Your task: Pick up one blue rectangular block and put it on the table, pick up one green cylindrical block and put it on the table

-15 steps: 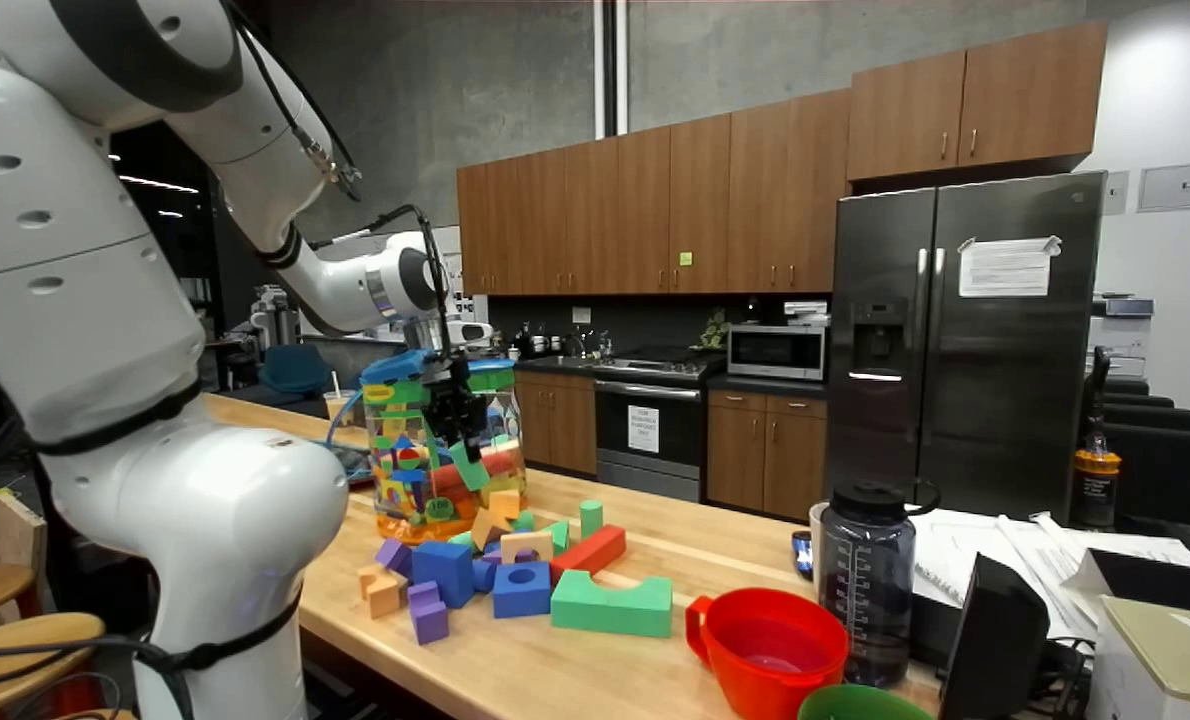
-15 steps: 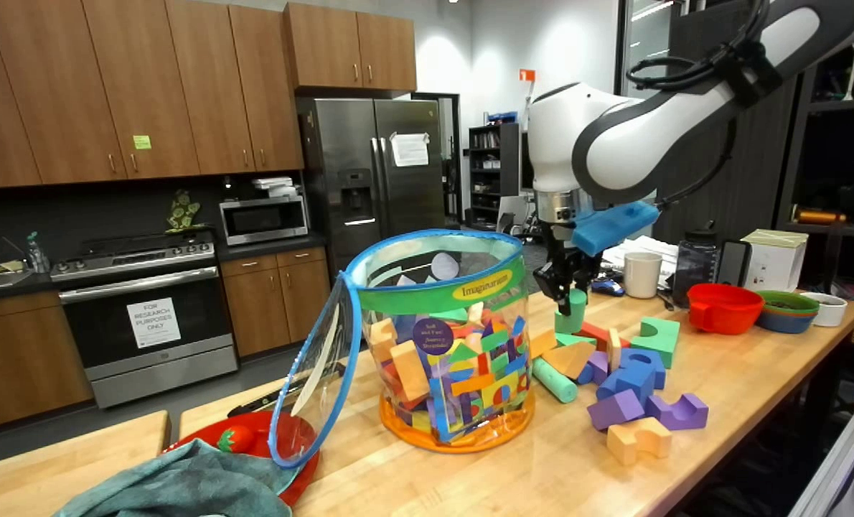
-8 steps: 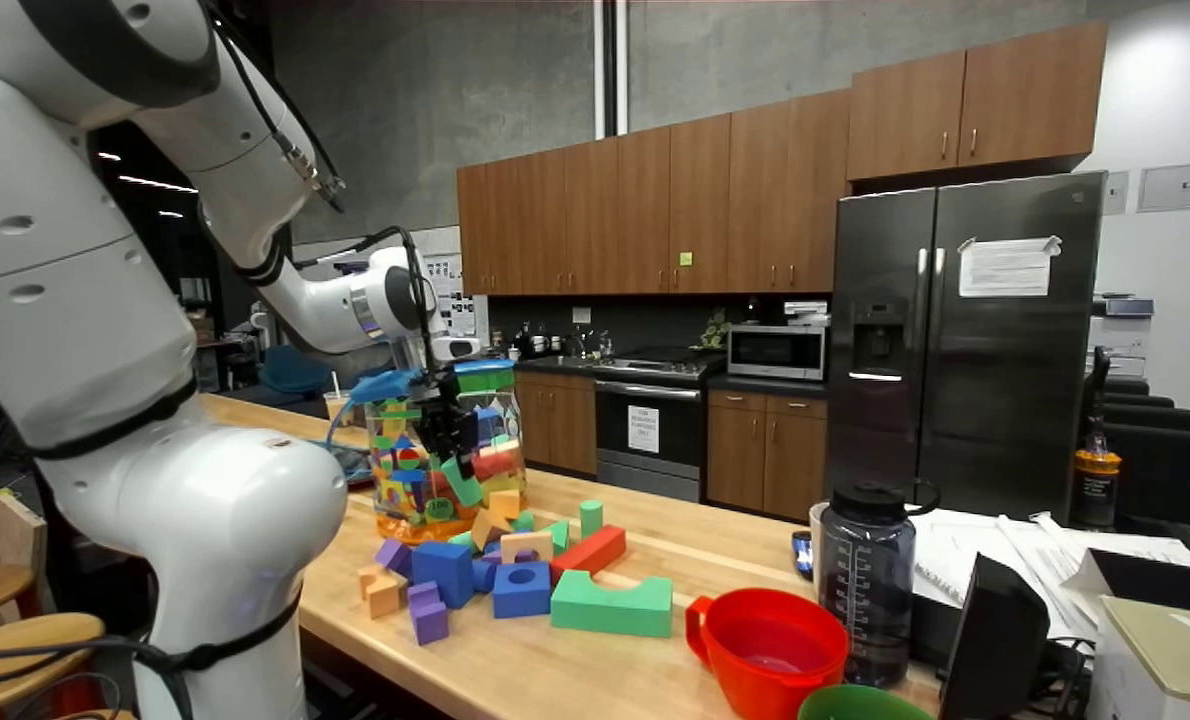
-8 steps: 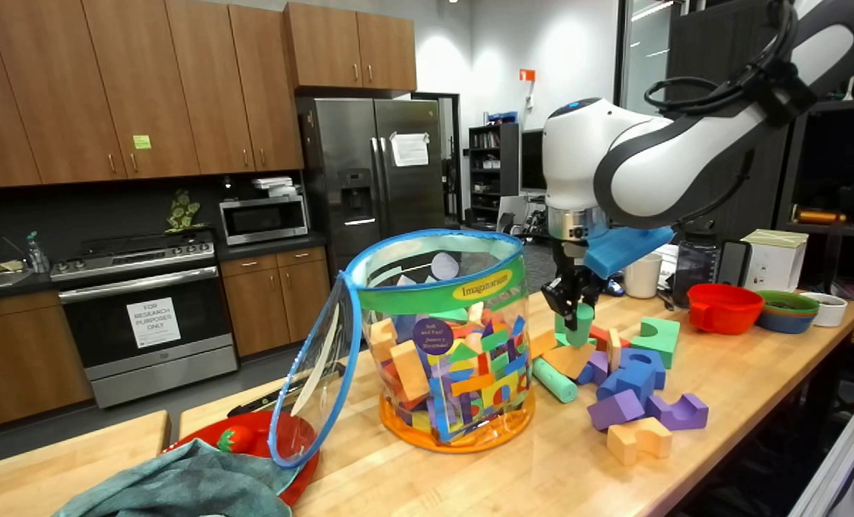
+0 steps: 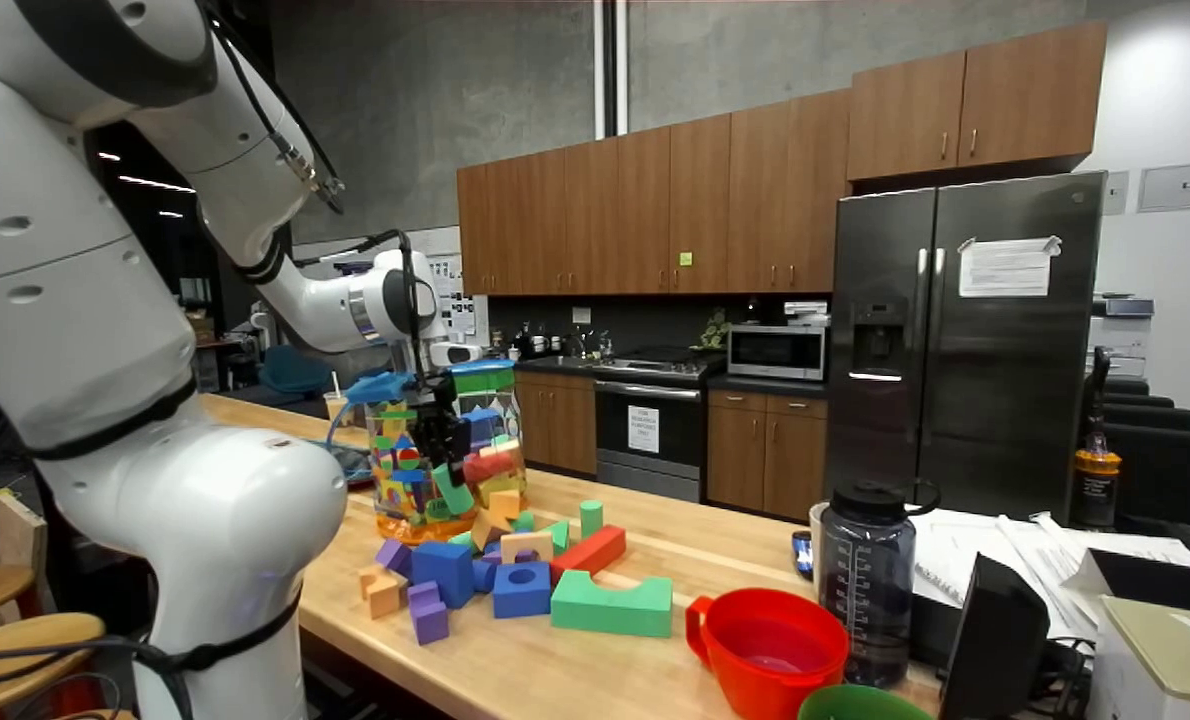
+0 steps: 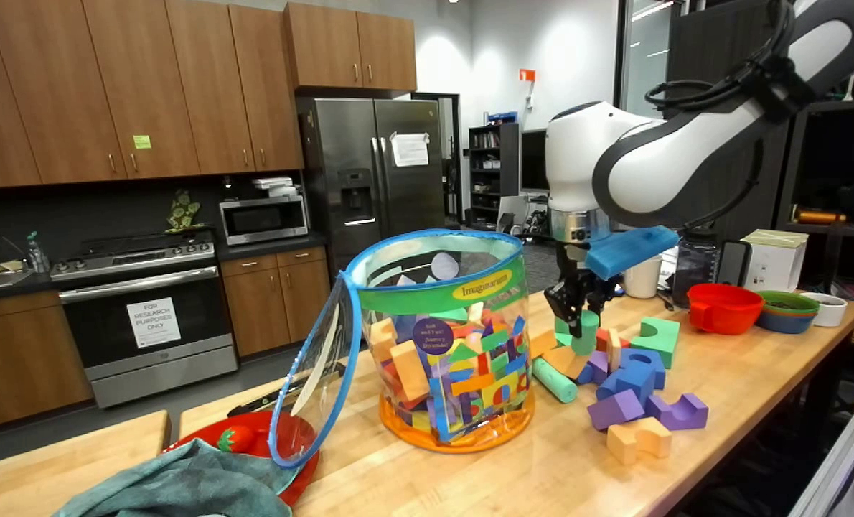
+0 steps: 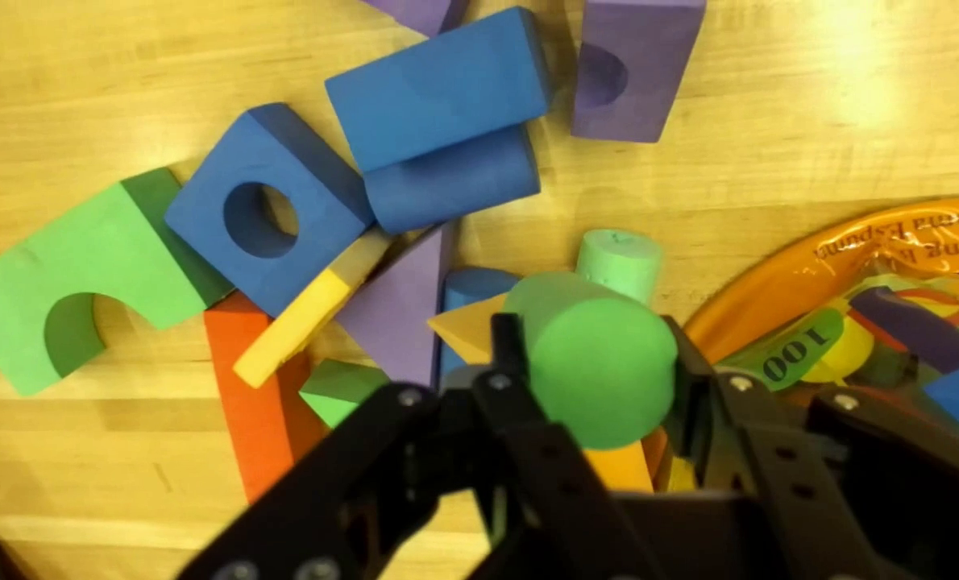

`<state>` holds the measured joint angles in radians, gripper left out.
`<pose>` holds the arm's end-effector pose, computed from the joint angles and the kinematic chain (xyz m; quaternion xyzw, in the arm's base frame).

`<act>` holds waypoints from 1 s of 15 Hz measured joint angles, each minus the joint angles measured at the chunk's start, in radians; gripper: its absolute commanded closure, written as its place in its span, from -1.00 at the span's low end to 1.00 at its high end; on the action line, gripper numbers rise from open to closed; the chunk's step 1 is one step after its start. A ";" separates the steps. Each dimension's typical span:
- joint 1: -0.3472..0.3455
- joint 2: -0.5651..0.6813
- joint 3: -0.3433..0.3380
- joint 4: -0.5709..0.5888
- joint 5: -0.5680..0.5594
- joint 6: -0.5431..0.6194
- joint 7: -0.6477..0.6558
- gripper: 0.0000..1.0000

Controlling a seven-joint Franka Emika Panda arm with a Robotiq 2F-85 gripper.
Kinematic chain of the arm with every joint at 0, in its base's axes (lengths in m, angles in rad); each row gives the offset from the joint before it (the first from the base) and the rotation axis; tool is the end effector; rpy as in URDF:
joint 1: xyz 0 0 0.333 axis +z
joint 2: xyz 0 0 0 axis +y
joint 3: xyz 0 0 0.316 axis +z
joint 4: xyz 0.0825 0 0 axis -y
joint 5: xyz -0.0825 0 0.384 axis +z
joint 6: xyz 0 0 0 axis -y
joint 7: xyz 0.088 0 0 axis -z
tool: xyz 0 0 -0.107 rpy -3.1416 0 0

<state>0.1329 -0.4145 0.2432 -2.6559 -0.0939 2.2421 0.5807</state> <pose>0.3642 0.1365 0.3705 0.9929 -0.0826 0.0326 0.0788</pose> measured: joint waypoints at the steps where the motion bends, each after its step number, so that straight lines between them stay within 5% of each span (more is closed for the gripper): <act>1: 0.000 0.000 0.001 0.000 0.000 0.002 0.000 0.69; 10: 0.012 0.000 0.061 -0.014 0.003 0.051 0.002 0.69; 11: 0.014 0.002 0.063 -0.014 0.004 0.054 0.002 -0.31; 15: 0.013 0.007 0.064 -0.013 0.004 0.067 0.001 -0.65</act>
<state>0.1463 -0.4075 0.3076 -2.6689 -0.0896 2.3094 0.5818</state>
